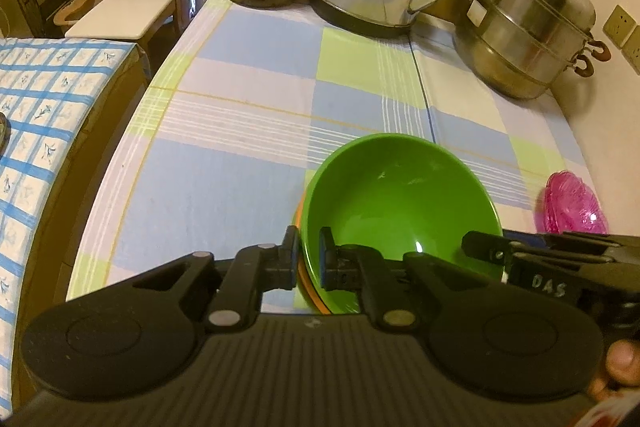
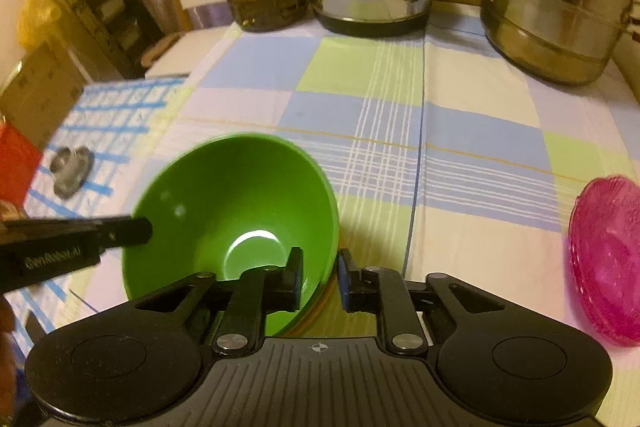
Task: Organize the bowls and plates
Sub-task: 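Lower the green bowl onto the orange bowl with both grippers, then open both grippers and release the green bowl on the stack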
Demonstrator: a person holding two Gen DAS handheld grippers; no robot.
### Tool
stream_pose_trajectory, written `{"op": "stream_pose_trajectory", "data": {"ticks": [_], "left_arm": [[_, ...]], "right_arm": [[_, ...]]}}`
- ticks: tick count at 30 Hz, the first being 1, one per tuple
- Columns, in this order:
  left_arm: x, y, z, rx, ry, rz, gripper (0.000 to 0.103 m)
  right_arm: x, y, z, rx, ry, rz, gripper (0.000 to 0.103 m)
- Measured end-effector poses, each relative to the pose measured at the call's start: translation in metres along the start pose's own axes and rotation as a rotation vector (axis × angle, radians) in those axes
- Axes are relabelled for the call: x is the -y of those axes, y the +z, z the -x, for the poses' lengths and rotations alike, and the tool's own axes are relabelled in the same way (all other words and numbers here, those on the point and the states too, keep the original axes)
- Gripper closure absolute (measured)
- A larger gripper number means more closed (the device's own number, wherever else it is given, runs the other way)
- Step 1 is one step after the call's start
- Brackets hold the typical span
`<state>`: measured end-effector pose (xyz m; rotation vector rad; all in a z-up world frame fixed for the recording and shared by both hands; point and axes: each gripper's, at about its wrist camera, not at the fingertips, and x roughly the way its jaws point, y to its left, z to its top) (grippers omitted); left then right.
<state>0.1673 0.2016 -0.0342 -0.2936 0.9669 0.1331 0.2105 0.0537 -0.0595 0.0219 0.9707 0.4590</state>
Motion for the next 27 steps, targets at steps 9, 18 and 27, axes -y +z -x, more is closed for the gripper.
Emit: {"op": "stream_pose_trajectory", "data": {"ticks": [9,18,27], "left_arm": [[0.001,-0.006,0.021,0.061,-0.004,0.041,0.090],[0.019,-0.022,0.052,0.107,-0.020,0.021,0.071],[0.032,-0.049,0.073,0.135,-0.031,-0.002,0.056]], "right_arm": [[0.015,-0.006,0.033,0.054,0.056,-0.095,0.074],[0.018,-0.034,0.059,0.044,0.051,-0.129,0.065],[0.022,-0.068,0.072,0.012,-0.016,-0.130,0.055]]}}
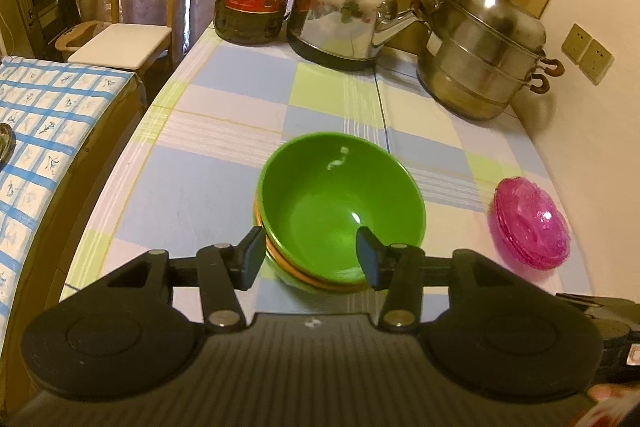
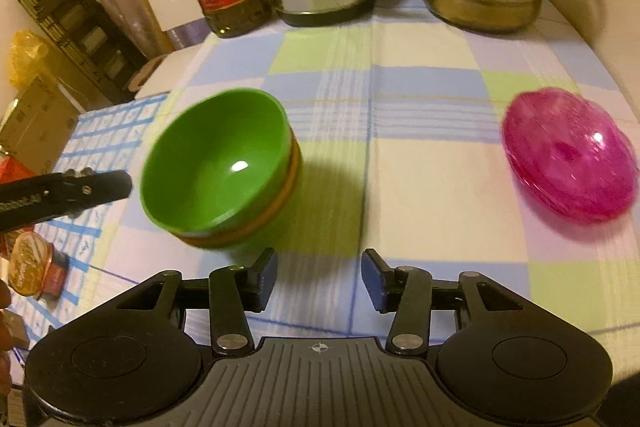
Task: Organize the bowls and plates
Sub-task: 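Close both grippers on the rim of the three-bowl stack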
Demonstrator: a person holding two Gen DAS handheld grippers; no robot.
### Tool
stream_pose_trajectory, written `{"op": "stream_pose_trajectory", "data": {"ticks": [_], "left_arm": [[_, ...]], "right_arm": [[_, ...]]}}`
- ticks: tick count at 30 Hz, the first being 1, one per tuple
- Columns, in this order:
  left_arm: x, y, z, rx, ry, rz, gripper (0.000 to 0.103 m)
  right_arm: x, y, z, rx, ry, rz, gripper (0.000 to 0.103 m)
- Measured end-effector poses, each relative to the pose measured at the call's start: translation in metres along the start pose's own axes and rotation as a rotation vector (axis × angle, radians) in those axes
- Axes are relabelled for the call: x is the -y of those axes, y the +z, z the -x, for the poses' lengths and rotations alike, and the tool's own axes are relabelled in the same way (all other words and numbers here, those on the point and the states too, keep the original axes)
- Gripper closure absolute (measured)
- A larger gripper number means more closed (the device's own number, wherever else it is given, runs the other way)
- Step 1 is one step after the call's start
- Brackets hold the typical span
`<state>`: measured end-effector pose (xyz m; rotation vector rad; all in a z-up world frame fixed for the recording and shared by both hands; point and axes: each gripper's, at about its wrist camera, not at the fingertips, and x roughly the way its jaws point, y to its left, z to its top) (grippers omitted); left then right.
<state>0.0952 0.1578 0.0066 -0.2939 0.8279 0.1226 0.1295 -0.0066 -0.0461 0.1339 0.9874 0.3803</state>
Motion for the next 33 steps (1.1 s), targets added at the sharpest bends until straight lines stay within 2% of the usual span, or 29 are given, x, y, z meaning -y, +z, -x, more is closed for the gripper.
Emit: {"op": "stream_pose_trajectory", "data": {"ticks": [3,7,12,17,20,27,33], "left_arm": [[0.002,-0.009,0.005,0.007,0.013,-0.008,0.051],[0.002,-0.019,0.012,0.006,0.020,-0.007,0.040],[0.006,-0.031,0.015,-0.006,0.008,-0.026,0.040],[0.017,-0.045,0.018,0.017,0.017,-0.069,0.040],[0.027,-0.050,0.016,0.031,0.044,-0.110,0.040],[0.037,-0.055,0.011,-0.012,0.003,-0.107,0.040],[0.040,-0.057,0.010,-0.025,0.005,-0.124,0.040]], "right_arm": [[0.004,-0.007,0.004,-0.006,-0.011,-0.001,0.054],[0.001,-0.014,0.011,-0.002,-0.060,0.038,0.054],[0.003,-0.024,0.018,0.005,-0.113,0.063,0.054],[0.012,-0.033,0.023,0.005,-0.127,0.043,0.054],[0.017,-0.037,0.029,0.008,-0.130,0.031,0.054],[0.023,-0.043,0.036,0.015,-0.131,0.009,0.054],[0.022,-0.041,0.038,0.024,-0.111,-0.006,0.054]]}}
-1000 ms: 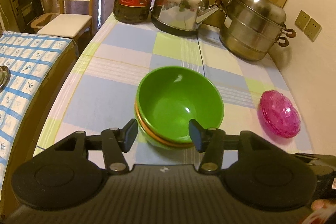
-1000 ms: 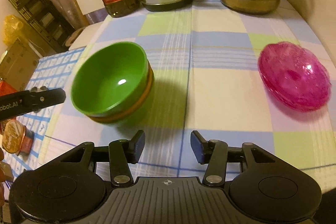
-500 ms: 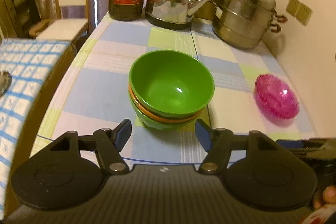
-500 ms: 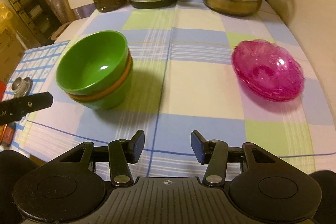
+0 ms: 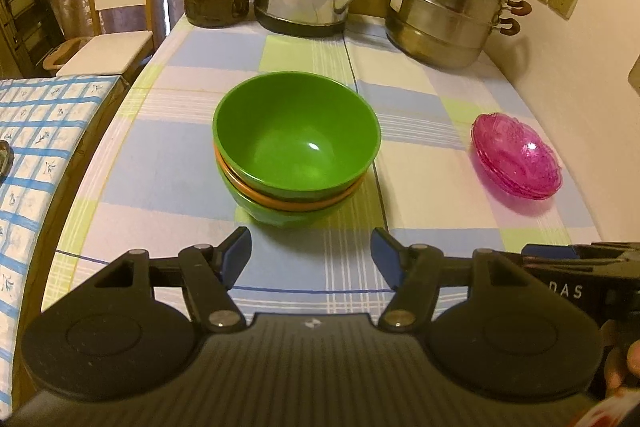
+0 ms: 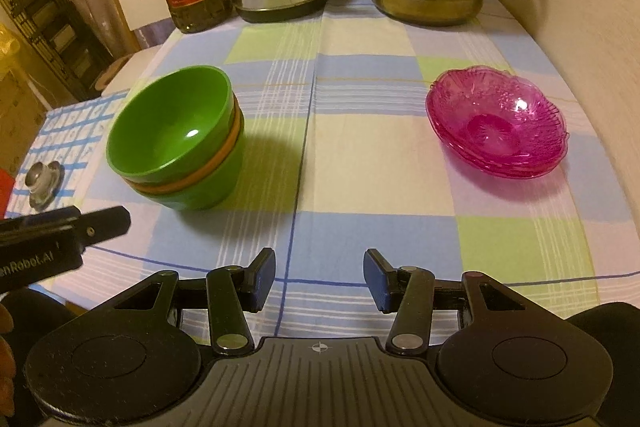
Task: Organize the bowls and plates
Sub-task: 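Close both grippers on the rim of the three-bowl stack, then lift the bowl stack with both grippers and carry it toward the pink plates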
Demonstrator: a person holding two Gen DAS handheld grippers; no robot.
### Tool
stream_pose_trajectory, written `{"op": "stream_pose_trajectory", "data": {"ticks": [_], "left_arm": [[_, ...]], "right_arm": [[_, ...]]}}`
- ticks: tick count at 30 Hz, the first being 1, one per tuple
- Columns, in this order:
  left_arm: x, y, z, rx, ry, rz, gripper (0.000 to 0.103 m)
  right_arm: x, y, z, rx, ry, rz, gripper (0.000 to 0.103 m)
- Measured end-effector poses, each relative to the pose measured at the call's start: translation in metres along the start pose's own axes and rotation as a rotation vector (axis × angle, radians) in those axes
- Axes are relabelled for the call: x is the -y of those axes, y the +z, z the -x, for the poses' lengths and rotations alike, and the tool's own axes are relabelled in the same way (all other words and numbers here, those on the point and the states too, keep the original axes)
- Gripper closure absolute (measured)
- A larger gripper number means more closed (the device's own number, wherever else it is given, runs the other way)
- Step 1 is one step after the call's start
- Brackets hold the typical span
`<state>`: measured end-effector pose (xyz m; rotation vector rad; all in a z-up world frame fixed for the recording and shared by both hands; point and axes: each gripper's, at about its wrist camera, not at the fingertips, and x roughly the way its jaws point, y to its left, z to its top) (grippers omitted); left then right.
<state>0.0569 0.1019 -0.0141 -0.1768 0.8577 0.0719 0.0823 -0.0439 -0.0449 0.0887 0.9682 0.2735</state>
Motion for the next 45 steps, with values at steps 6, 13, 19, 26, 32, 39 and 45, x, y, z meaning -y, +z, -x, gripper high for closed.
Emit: {"op": "stream_pose_trajectory", "data": {"ticks": [6,13,19,26,32,39,45], "left_arm": [[-0.010,0.005,0.004,0.002,-0.018,0.021,0.042],[-0.038,0.036,0.010,0.021,-0.009,0.041,0.042],[-0.065,0.064,-0.013,-0.031,-0.044,0.079,0.043],[-0.084,0.080,-0.053,-0.088,-0.041,0.105,0.047],[-0.089,0.086,-0.084,-0.135,-0.034,0.087,0.052],[-0.092,0.089,-0.109,-0.195,-0.036,0.080,0.059],[-0.092,0.091,-0.121,-0.228,-0.039,0.082,0.066]], "right_arm": [[-0.002,0.009,0.004,0.012,0.045,-0.030,0.054],[-0.017,0.034,0.007,0.038,0.112,-0.040,0.054],[-0.032,0.065,-0.013,0.020,0.155,-0.041,0.054],[-0.042,0.098,-0.047,-0.026,0.195,-0.057,0.054],[-0.044,0.111,-0.083,-0.070,0.195,-0.052,0.054],[-0.042,0.111,-0.114,-0.140,0.199,-0.070,0.054],[-0.042,0.109,-0.131,-0.186,0.203,-0.095,0.054]]}}
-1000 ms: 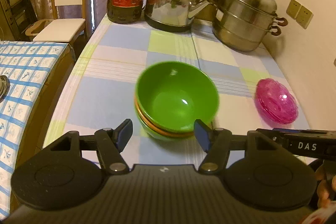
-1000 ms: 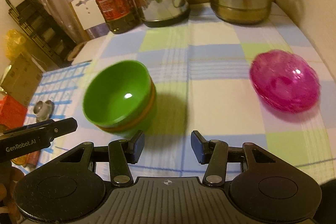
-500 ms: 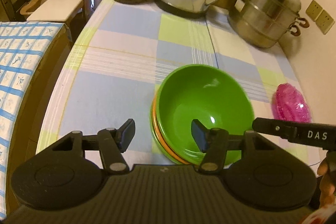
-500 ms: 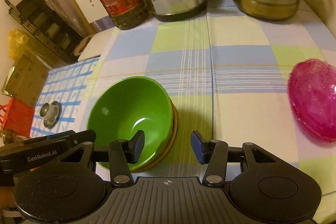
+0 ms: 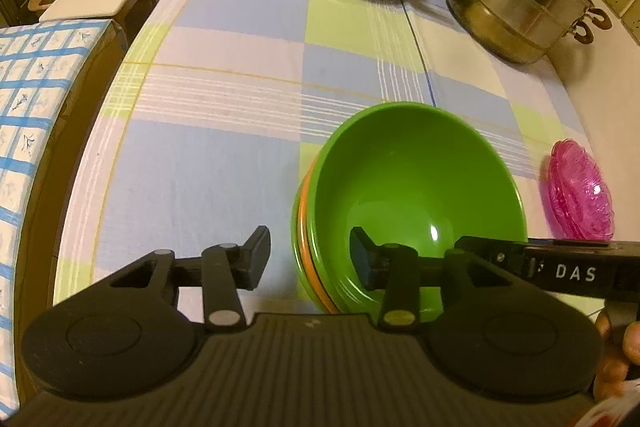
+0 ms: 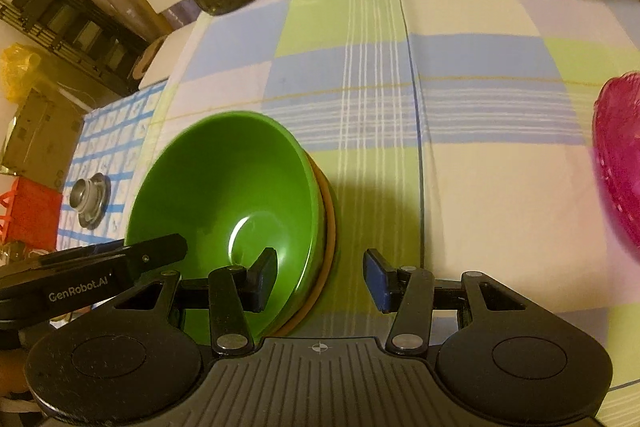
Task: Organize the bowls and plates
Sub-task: 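Lift the bowl stack with both grippers and carry it toward the pink plates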
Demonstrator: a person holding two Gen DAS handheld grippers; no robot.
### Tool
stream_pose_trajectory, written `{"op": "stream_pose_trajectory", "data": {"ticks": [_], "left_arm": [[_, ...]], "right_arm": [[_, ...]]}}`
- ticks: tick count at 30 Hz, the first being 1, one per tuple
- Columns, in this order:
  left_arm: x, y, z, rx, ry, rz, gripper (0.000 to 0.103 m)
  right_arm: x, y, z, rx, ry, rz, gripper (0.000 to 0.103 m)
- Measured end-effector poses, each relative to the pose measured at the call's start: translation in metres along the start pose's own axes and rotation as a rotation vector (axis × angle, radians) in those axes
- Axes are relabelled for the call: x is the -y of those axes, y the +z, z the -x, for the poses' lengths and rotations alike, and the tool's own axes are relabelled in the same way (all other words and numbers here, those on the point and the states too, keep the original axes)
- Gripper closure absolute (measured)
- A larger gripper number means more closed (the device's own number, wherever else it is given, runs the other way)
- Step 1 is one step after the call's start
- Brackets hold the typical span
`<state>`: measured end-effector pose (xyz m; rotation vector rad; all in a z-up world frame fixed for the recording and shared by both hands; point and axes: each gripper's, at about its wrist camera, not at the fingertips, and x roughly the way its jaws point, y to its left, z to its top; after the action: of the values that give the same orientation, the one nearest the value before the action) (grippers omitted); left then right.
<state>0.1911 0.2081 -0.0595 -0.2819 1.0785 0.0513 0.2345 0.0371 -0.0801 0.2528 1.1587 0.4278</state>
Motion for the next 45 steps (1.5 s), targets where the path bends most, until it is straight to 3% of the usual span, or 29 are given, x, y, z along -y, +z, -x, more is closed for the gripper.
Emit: {"op": "stream_pose_trajectory", "data": {"ticks": [6,8,13,45], "left_arm": [[0.001,0.000,-0.007,-0.023,0.010,-0.018,0.072],[0.002,0.000,-0.008,-0.028,0.007,-0.018,0.076],[0.002,-0.001,-0.009,-0.032,0.002,-0.021,0.082],[0.027,-0.006,-0.004,-0.033,0.051,-0.089,0.085]], "right_arm": [[0.000,-0.001,-0.009,-0.022,-0.006,-0.022,0.057],[-0.001,-0.002,-0.011,-0.026,-0.003,-0.027,0.066],[-0.002,-0.002,-0.014,-0.033,-0.004,-0.046,0.073],[-0.006,-0.017,0.000,-0.021,-0.036,-0.050,0.079]]}}
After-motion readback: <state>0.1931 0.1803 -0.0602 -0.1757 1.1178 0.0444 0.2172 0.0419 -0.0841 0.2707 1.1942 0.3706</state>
